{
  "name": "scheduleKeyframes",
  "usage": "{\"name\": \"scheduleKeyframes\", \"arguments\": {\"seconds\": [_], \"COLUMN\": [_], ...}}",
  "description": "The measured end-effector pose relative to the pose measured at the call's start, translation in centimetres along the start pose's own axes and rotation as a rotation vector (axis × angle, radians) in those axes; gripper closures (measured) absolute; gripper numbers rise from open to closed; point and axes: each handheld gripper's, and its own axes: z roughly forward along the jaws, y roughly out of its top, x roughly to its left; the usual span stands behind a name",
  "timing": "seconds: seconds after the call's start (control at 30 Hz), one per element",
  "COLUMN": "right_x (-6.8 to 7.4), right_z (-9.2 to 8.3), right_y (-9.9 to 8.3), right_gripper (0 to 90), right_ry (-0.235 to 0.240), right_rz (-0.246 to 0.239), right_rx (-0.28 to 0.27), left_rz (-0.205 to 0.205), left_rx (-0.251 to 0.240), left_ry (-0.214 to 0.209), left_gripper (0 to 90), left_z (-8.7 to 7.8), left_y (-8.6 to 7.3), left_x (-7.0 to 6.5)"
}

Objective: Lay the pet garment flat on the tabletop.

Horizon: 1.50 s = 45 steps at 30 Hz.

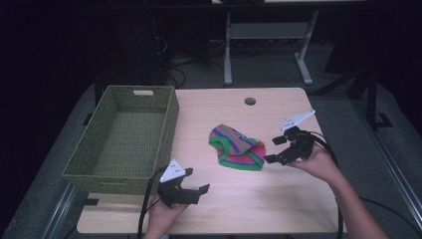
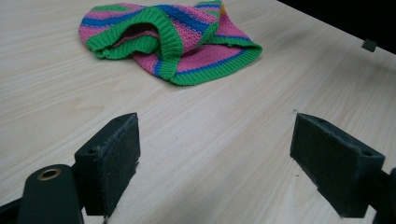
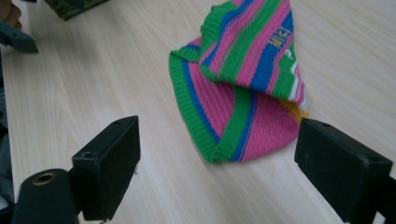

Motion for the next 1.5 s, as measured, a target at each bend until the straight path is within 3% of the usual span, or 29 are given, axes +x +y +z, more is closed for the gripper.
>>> {"name": "scheduleKeyframes", "arguments": {"seconds": [0.13, 0.37, 0.53, 0.7, 0.87, 1.0, 1.33, 1.5], "right_x": [-0.3, -0.3, -0.4, -0.5, -0.6, -0.9, -2.2, -2.4], "right_z": [1.0, 2.8, 4.1, 5.1, 6.1, 7.6, 10.2, 11.5], "right_y": [1.5, 3.6, 5.1, 6.3, 6.9, 7.2, 7.7, 7.7], "right_gripper": [14.0, 14.4, 17.5, 19.4, 22.1, 23.5, 31.4, 32.1], "right_ry": [0.001, 0.006, 0.032, 0.019, 0.025, 0.016, -0.031, -0.047], "right_rz": [-0.013, -0.039, -0.041, -0.062, -0.063, -0.057, -0.015, -0.011], "right_rx": [0.032, 0.075, 0.078, 0.089, 0.106, 0.15, 0.205, 0.243], "left_rz": [0.022, 0.021, 0.03, 0.034, 0.039, 0.045, 0.026, 0.036], "left_rx": [0.011, 0.003, 0.004, 0.0, -0.003, 0.002, -0.005, -0.005], "left_ry": [-0.002, -0.015, -0.019, -0.01, -0.013, -0.014, -0.017, -0.018], "left_gripper": [15.7, 15.7, 15.7, 15.7, 15.7, 15.7, 15.7, 15.7], "left_z": [0.2, 0.3, 0.3, 0.2, 0.2, 0.3, 0.1, 0.1], "left_y": [0.1, 0.1, 0.2, 0.2, 0.3, 0.3, 0.2, 0.3], "left_x": [-0.2, -0.4, -0.4, -0.3, -0.5, -0.6, -0.4, -0.3]}}
